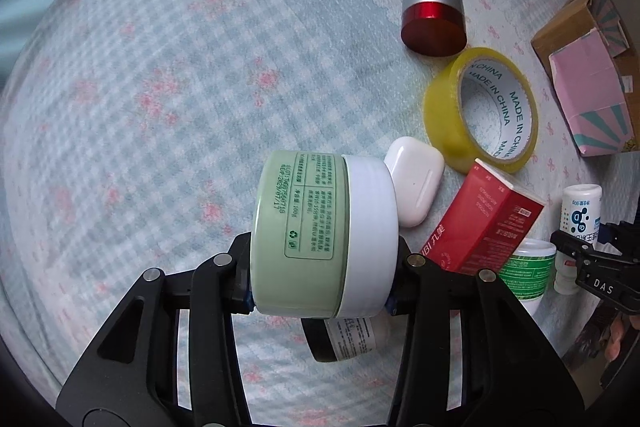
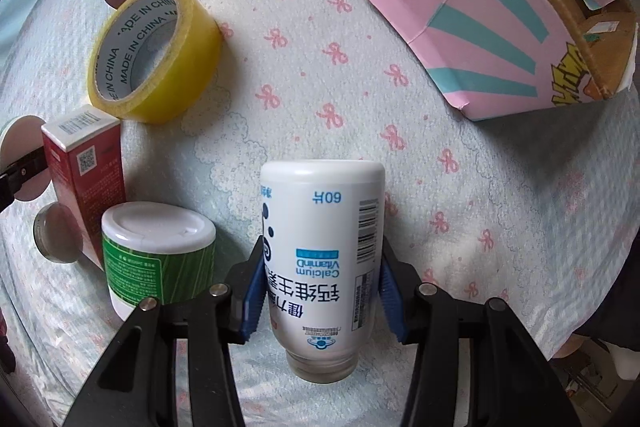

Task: Organize rigid objects
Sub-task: 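Carry the pale green jar and white bottle with both tools over the cardboard box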

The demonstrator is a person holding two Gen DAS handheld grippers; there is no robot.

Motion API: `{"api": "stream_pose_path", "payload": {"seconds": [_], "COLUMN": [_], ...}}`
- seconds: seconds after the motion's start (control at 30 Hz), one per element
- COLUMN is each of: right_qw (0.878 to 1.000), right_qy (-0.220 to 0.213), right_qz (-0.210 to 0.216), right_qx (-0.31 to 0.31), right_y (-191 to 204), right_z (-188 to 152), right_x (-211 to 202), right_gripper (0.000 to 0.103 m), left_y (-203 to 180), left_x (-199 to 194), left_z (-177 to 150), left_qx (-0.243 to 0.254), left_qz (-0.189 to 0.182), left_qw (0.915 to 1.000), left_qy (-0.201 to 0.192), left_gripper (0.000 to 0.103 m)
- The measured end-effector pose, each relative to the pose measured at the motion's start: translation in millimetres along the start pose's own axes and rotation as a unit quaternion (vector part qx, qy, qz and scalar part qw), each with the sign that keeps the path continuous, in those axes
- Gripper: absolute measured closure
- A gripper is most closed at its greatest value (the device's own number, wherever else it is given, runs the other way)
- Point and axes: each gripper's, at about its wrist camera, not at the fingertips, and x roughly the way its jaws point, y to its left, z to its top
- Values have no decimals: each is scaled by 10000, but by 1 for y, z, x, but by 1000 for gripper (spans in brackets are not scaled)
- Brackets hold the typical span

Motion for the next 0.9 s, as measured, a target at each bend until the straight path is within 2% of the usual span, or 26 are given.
{"api": "stream_pose_path", "payload": {"seconds": [0.13, 0.2, 0.37, 0.43, 0.5, 0.57, 0.73, 0.9], "right_qw": [9997, 9991, 9966, 9946, 9923, 9889, 9785, 9632], "right_qy": [-184, -289, -548, -653, -754, -887, -1116, -1362], "right_qz": [51, 100, 331, 436, 594, 664, 946, 1254], "right_qx": [-177, -280, -523, -674, -785, -988, -1451, -1948], "right_y": [4, 8, 19, 18, 27, 27, 40, 36], "right_z": [-9, -14, -25, -3, 22, 16, 6, -5], "right_x": [-34, -54, -119, -130, -118, -145, -181, -228], "right_gripper": [57, 57, 57, 57, 57, 57, 57, 57], "left_y": [8, 8, 4, -3, -9, -13, -31, -61], "left_x": [-30, -48, -90, -120, -143, -166, -213, -257], "left_z": [-10, 12, 18, 12, 6, -3, -17, -32], "left_qx": [-190, -289, -548, -651, -739, -839, -1069, -1231], "left_qz": [-78, -104, -200, -224, -198, -207, -298, -319], "left_qw": [9996, 9991, 9968, 9955, 9939, 9918, 9860, 9806], "left_qy": [-179, -276, -539, -654, -793, -943, -1242, -1492], "left_gripper": [63, 63, 63, 63, 63, 63, 63, 63]}}
